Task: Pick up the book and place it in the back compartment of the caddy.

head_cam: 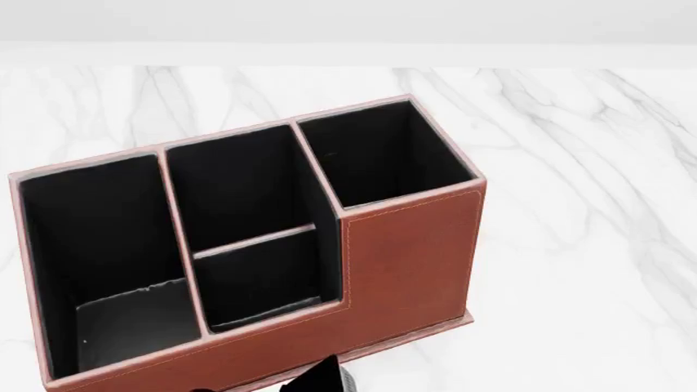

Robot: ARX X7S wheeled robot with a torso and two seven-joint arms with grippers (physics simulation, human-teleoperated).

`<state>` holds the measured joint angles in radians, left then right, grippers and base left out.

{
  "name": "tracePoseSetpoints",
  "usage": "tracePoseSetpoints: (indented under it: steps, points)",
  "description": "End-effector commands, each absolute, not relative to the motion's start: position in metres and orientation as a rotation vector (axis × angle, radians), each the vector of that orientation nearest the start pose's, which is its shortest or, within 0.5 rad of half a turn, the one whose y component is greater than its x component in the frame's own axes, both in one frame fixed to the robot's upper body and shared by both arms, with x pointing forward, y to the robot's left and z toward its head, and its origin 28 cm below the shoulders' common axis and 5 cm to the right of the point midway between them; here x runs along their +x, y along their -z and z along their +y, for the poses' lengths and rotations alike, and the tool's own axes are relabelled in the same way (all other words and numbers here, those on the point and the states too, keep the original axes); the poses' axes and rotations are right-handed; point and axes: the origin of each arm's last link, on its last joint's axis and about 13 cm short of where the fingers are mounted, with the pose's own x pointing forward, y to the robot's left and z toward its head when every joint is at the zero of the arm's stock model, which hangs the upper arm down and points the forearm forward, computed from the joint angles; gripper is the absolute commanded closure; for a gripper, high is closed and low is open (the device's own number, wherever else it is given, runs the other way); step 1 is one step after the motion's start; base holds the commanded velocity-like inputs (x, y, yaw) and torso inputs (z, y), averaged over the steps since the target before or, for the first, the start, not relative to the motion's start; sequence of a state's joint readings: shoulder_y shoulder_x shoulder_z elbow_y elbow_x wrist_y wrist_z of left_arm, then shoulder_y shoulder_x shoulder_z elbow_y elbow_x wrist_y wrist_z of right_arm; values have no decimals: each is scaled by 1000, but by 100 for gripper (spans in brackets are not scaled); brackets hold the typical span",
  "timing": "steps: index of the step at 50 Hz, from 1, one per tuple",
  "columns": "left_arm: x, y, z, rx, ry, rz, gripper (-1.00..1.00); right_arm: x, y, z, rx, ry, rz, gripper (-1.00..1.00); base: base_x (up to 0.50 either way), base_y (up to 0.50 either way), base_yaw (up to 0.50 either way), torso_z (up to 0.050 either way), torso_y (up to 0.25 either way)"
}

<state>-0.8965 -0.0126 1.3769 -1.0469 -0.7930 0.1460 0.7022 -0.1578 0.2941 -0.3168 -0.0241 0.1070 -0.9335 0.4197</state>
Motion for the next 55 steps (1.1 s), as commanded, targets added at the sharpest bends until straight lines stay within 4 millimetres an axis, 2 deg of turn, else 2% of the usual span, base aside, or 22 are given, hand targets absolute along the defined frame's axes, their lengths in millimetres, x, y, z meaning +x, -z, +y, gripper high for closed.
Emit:
tracePoseSetpoints:
  steps: [1,19,35,45,55]
  points:
    - [338,-21,136,263,1297,402,100,157,-44,-98,157,29,-705,-100,0,0,0,0,0]
    - [331,-47,161,276,1211,340,100,157,-43,-99,157,35,-708,-100,0,0,0,0,0]
    - [313,-82,185,308,1134,260,100,157,-42,-98,152,35,-706,-100,0,0,0,0,1]
    - [305,-104,204,269,1087,192,100,158,-41,-97,150,31,-699,-100,0,0,0,0,1]
    - [300,-117,215,253,1058,168,100,159,-40,-96,145,23,-693,-100,0,0,0,0,1]
